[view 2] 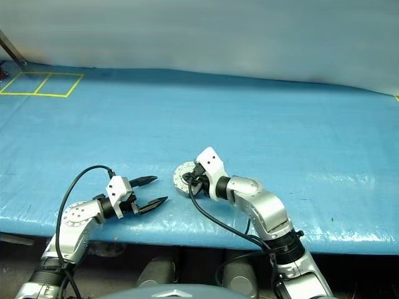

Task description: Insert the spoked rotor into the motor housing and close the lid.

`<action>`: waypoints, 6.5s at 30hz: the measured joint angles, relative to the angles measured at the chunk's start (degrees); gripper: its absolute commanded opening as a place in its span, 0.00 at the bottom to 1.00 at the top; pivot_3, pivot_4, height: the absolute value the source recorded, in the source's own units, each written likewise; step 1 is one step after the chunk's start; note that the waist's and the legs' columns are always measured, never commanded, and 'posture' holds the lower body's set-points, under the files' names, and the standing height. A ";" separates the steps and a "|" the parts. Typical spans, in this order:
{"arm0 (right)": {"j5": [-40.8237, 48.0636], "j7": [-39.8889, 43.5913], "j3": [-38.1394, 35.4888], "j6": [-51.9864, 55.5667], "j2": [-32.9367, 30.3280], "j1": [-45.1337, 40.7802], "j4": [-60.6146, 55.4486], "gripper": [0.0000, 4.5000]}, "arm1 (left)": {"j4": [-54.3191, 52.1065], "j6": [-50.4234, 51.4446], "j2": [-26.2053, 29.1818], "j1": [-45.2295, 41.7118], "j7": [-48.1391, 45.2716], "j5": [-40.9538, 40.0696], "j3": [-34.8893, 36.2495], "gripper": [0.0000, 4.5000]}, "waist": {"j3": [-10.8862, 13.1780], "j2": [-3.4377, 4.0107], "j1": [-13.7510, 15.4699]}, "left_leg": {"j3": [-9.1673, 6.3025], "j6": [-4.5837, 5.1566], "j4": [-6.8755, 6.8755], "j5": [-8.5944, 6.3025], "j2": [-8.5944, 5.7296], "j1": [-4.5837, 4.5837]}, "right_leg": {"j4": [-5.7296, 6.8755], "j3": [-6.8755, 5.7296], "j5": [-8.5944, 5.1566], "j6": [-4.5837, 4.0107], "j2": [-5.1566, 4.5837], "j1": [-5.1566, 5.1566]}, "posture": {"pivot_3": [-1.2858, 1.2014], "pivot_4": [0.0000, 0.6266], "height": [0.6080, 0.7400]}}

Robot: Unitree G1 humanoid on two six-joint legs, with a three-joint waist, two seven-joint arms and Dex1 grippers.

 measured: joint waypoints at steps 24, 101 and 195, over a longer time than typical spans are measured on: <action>-0.37 -1.16 -1.35 -3.79 -0.12 1.30 0.35 0.50 | -0.01 0.09 0.00 -0.14 0.00 -0.07 -0.01 0.89 | -0.04 -0.03 0.01 | 0.01 0.00 -0.09 0.00 0.03 0.27 | 0.01 0.00 -0.04 -0.05 0.00 0.19 | 0.52 0.24 1.00; -3.56 -0.17 1.16 -3.85 -1.38 1.23 0.09 0.97 | -0.08 -0.41 -1.09 -0.06 0.00 -0.91 0.57 0.89 | -0.02 -0.03 0.03 | 0.02 -0.01 -0.14 -0.01 0.03 0.18 | -0.03 -0.01 -0.06 -0.07 -0.01 0.10 | 0.52 0.24 1.00; -11.58 1.05 5.89 -10.79 -2.30 1.01 2.28 0.68 | -1.09 1.37 -1.59 0.30 1.03 -2.57 1.32 0.89 | -0.03 -0.03 0.05 | 0.01 -0.01 -0.12 -0.01 0.03 0.17 | -0.03 -0.01 -0.06 -0.06 -0.01 0.11 | 0.52 0.24 1.00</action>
